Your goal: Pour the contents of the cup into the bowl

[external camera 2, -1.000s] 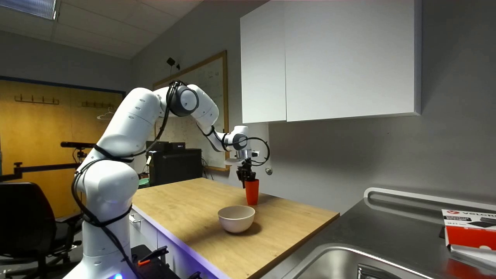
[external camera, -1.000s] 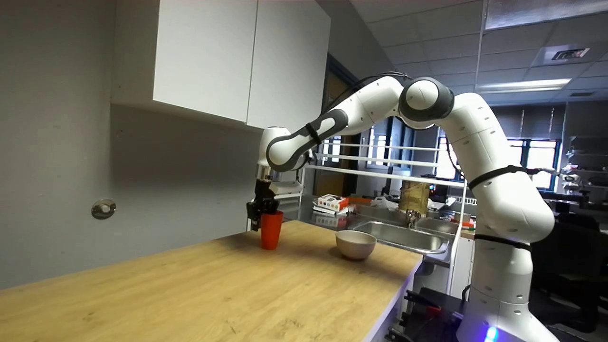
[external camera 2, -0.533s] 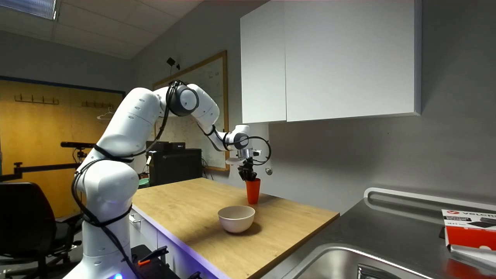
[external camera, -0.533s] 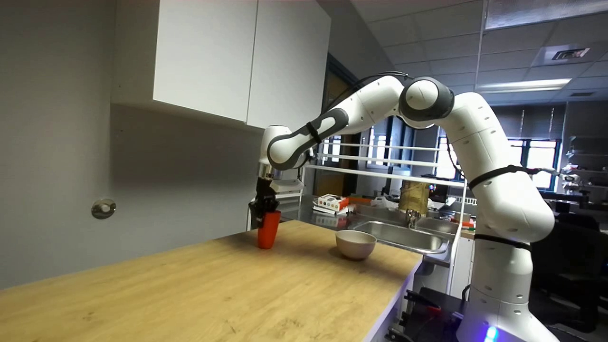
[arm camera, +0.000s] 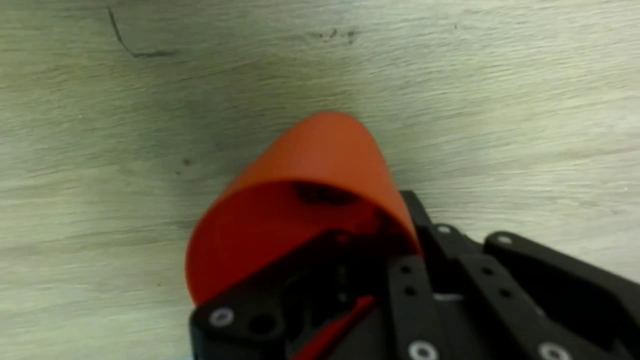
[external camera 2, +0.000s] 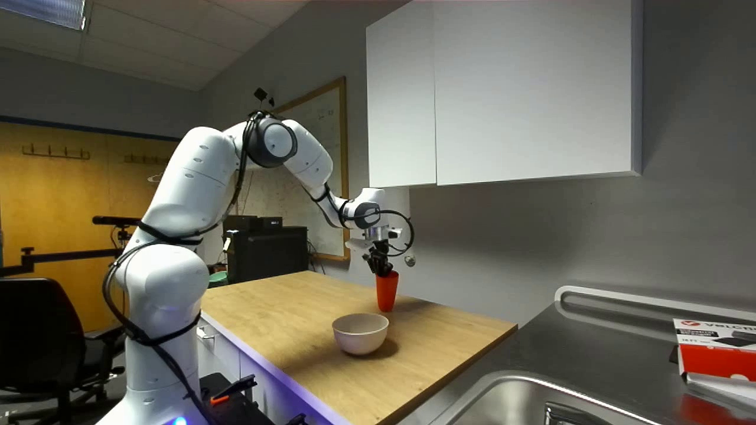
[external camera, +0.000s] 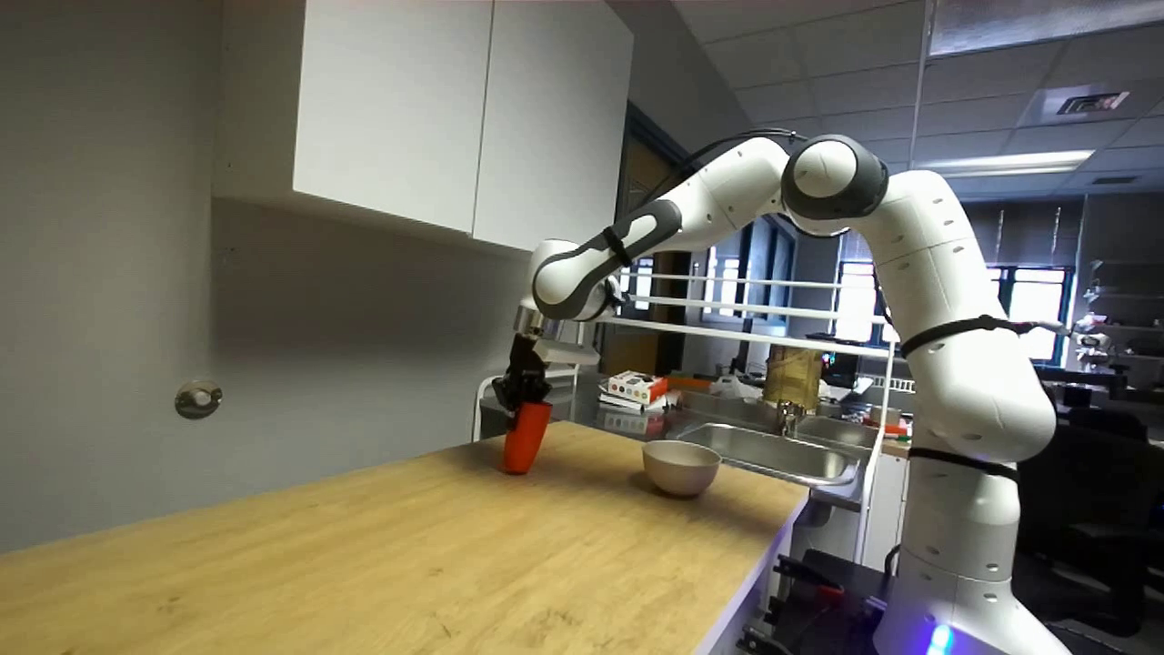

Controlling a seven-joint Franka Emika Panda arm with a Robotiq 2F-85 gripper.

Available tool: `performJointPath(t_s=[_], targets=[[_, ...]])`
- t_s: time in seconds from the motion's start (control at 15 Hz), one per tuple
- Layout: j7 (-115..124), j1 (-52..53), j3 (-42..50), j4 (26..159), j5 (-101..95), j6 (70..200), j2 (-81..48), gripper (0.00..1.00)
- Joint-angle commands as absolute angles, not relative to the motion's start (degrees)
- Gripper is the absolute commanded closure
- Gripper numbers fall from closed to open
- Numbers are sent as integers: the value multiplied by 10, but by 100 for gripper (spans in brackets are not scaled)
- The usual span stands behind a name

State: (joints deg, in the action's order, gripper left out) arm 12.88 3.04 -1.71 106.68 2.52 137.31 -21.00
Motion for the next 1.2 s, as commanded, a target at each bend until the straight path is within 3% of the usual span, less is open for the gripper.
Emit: performJointPath(t_s=[0.0, 0.47, 1.13], targets=[[101, 0, -20, 1178, 97, 1440, -133, 97], [25, -34, -29, 1356, 281, 1566, -23, 97], [-196, 10, -4, 1532, 663, 1658, 177, 97]])
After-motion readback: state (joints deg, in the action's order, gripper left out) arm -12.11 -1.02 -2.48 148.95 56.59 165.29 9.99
